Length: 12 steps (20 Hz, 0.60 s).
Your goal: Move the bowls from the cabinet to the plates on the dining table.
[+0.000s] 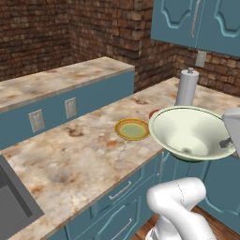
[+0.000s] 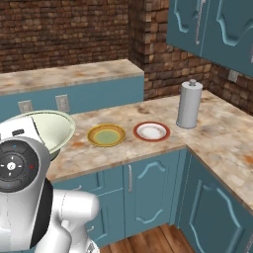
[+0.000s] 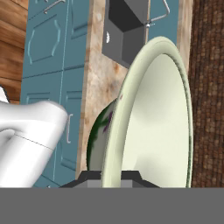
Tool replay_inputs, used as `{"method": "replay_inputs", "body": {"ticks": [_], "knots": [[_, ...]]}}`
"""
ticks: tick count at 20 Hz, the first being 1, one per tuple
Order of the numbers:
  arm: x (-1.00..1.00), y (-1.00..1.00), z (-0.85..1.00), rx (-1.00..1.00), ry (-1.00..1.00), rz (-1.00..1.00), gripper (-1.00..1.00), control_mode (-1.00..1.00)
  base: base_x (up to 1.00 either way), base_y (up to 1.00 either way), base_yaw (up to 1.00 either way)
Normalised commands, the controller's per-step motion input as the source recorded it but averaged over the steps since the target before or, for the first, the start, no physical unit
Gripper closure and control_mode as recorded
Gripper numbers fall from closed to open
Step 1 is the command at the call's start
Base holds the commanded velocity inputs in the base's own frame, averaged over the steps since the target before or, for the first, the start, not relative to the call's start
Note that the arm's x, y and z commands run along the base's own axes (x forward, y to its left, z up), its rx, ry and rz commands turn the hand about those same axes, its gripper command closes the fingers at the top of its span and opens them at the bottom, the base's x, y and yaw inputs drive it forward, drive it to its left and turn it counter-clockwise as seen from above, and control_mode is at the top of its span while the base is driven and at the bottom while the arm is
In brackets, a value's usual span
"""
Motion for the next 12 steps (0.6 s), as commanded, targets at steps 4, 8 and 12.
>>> {"method": "replay_inputs", "body": {"ticks": [4,8,12], "knots": [[0.00,0.00,0.00,0.00,0.00,0.00,1.00,1.00,0.47,0.01,-0.01],[0.00,0.00,0.00,0.00,0.00,0.00,1.00,1.00,0.42,0.00,0.00],[0.00,0.00,0.00,0.00,0.00,0.00,1.00,1.00,0.41,0.00,0.00]]}}
